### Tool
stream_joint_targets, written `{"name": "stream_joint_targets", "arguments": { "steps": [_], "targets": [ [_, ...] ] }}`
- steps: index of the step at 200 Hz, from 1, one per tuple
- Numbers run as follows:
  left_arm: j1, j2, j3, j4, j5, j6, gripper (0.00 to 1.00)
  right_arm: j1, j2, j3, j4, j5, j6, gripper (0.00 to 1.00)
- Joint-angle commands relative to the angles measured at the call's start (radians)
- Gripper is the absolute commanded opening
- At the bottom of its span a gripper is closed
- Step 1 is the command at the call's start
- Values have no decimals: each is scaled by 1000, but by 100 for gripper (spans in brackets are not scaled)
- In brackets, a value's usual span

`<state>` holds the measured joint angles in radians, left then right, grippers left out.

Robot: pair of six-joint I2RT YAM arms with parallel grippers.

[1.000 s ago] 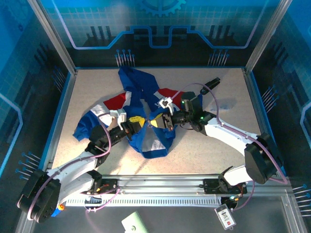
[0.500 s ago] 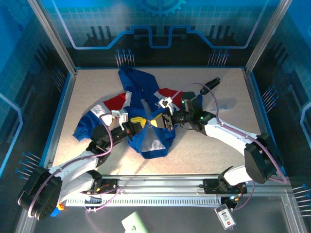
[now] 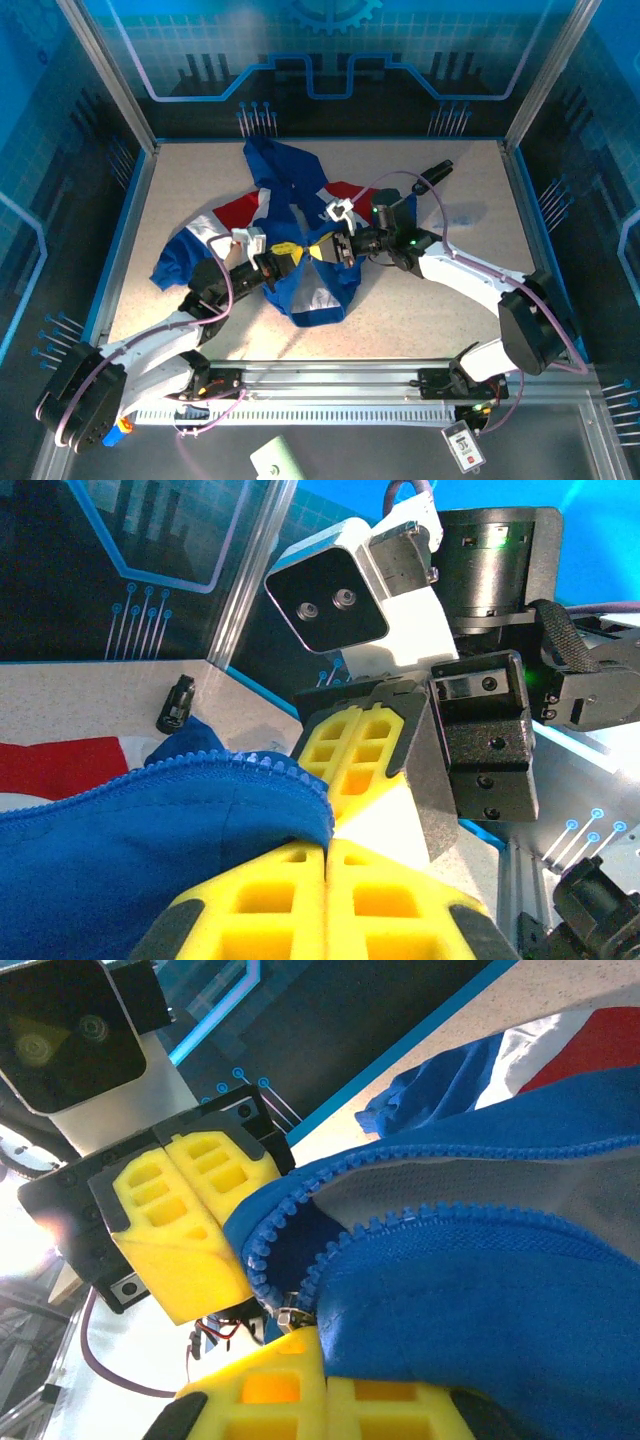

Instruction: Zip up the jacket

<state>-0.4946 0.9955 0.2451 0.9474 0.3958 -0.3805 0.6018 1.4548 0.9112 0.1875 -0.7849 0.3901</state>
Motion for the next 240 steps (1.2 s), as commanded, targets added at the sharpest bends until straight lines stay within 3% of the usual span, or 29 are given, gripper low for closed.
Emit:
{"name": "stream_joint_targets", "arguments": {
  "steps": [1, 52, 115, 152, 217, 240],
  "targets": [
    [-18, -40, -2, -61, -42, 58, 0, 10, -3, 3, 67, -5, 13, 0],
    [-20, -178, -6, -272, -162, 116, 0, 10, -12, -2, 67, -2, 10, 0],
    [-21, -162, -7, -263, -92, 100, 0, 16, -2, -3, 103, -2, 28, 0],
    [-24, -166, -2, -284, -96, 108, 0, 18, -7, 10, 36, 6, 1, 0],
    [-25, -193, 81, -499, -33, 168, 0, 18, -12, 38, -55, 21, -49, 0],
    [-23, -189, 145, -656, 14, 205, 0, 17, -12, 53, -89, 19, -65, 0]
  ]
}}
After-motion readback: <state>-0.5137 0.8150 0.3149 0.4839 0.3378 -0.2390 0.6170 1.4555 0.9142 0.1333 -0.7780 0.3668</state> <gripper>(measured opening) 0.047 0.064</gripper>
